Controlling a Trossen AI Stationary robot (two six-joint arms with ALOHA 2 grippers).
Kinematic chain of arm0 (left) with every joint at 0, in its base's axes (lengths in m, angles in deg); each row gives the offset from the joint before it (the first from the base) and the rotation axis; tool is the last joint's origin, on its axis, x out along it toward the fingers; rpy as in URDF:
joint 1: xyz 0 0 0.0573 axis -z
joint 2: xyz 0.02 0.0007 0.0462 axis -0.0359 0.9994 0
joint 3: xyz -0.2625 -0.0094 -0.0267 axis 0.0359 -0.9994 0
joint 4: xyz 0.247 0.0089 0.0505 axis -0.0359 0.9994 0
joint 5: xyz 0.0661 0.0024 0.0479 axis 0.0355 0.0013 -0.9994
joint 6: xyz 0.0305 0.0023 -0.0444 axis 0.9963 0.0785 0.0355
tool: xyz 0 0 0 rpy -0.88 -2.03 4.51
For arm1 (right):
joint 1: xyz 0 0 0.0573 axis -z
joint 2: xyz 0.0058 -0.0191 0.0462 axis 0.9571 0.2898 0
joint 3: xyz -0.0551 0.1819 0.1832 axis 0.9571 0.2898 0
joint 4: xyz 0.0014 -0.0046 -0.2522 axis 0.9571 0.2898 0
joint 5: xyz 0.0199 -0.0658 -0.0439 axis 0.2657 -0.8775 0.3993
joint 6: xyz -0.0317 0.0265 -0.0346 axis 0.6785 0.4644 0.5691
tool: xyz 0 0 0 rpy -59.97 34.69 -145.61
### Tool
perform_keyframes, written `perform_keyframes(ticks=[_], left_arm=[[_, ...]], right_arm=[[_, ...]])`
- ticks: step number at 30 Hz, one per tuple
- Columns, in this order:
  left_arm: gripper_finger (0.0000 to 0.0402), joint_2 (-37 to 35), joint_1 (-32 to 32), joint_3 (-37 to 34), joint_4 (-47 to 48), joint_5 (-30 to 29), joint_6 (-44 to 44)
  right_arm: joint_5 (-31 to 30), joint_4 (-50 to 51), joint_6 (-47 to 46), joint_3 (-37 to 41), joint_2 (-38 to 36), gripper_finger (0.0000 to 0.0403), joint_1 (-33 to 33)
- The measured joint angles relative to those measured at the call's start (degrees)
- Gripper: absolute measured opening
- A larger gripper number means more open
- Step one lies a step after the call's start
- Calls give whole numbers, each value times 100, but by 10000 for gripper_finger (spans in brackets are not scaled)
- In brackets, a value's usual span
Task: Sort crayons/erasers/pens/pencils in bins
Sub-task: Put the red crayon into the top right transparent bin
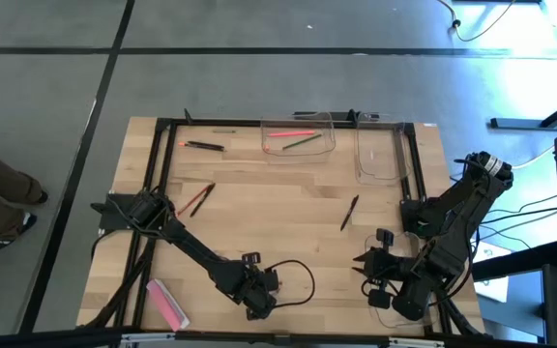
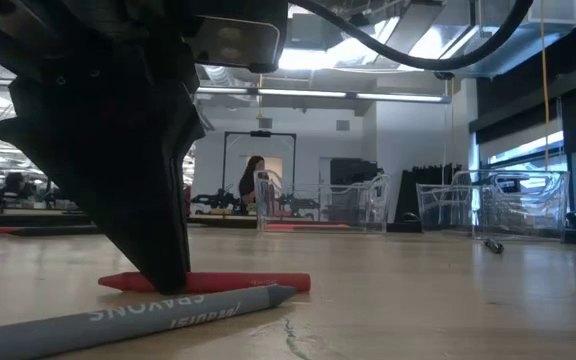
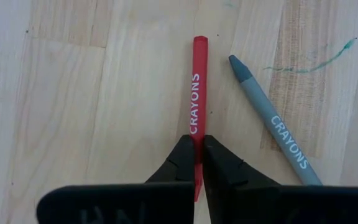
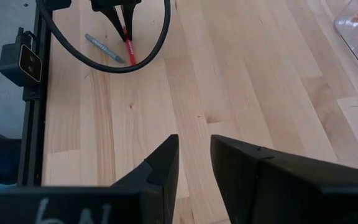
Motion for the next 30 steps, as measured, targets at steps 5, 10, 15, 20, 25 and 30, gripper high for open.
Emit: perform_keyframes(ticks=[5,10,15,20,25,30], left_arm=[[0,9,-15,263,9,-34,247],[0,7,-39,463,362,-207,364],[0,2,-115,764,729,-402,527],[0,-3,-220,1119,899,-582,817],[0,-13,-355,1411,907,-634,1100],[0,-17,-457,1595,900,-707,1263]], right_arm=[[0,0,0,1,0,95,0],[-2,2,26,2,0,95,0],[-9,-50,333,105,0,95,2],[2,-257,780,435,0,95,26],[7,-898,1302,760,0,95,177],[138,-1715,2125,967,0,95,365]])
